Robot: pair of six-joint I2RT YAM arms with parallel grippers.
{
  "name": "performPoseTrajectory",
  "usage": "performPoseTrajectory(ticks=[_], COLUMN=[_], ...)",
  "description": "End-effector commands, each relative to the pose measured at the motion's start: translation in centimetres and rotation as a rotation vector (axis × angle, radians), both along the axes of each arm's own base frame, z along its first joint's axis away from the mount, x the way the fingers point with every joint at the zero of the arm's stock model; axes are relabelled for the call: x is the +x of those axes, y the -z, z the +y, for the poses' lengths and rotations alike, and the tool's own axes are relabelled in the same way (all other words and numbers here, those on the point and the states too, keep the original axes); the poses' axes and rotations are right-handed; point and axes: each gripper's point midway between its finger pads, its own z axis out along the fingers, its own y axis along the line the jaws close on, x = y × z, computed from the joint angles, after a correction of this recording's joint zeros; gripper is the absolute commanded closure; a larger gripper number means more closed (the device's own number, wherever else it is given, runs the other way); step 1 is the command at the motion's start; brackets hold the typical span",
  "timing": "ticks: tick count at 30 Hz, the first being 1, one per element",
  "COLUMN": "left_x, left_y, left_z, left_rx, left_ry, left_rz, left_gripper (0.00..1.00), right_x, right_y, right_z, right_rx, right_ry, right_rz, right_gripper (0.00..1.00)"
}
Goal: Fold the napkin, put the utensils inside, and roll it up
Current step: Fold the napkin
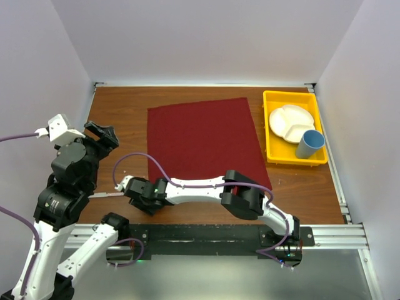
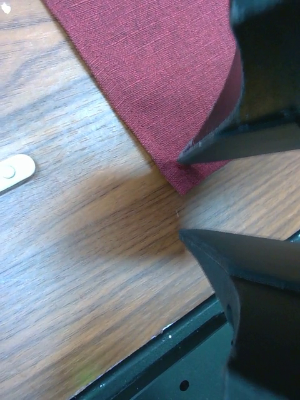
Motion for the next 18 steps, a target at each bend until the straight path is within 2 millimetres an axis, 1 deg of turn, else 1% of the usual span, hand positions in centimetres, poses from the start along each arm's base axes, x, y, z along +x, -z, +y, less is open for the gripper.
performPoseTrajectory(ticks=[1, 2, 4, 8, 9, 12, 13, 14, 16, 17, 18], left_x=[-0.6, -0.7, -0.8, -1.0, -1.1, -1.2, -1.3, -1.3, -1.4, -1.5, -1.6], left_y=[-2.1, -2.2, -2.3, -2.4, -2.4, -2.5, -2.6, -2.6, -2.6, -2.7, -2.7], left_z=[0.2, 0.3, 0.3, 0.3, 0.3, 0.4, 0.5, 0.5, 0.6, 0.6, 0.6], left_rx=[-0.030, -0.031, -0.033, -0.035, -0.036, -0.035, -0.036, -0.038, -0.036, -0.039, -0.039], left_ry=[-0.002, -0.002, -0.002, 0.001, 0.002, 0.001, 0.000, -0.001, -0.002, -0.002, -0.002], left_rz=[-0.057, -0.058, -0.064, -0.066, -0.065, -0.068, -0.071, -0.073, -0.073, -0.076, -0.077], left_gripper=[0.23, 0.23, 0.23, 0.23, 0.23, 0.23, 0.23, 0.23, 0.23, 0.23, 0.23], right_x=[0.5, 0.6, 1.0, 1.7, 1.6, 1.3, 1.3, 1.1, 1.1, 1.2, 1.7], right_y=[0.5, 0.7, 0.7, 0.8, 0.7, -0.5, -0.9, -1.7, -2.7, -3.8, -4.3], right_z=[0.1, 0.1, 0.0, -0.1, -0.1, 0.8, 0.9, 1.4, 1.7, 2.1, 2.1], right_rx=[-0.004, -0.007, -0.006, -0.015, -0.010, 0.028, 0.033, 0.053, 0.071, 0.097, 0.114], right_ry=[-0.002, -0.001, 0.011, 0.019, 0.018, 0.010, 0.011, 0.009, 0.021, 0.026, 0.050], right_rz=[-0.036, -0.041, -0.062, -0.086, -0.086, -0.069, -0.063, -0.058, -0.048, -0.043, -0.024], right_gripper=[0.57, 0.63, 0.70, 0.76, 0.81, 0.91, 0.98, 1.00, 1.00, 1.00, 1.00])
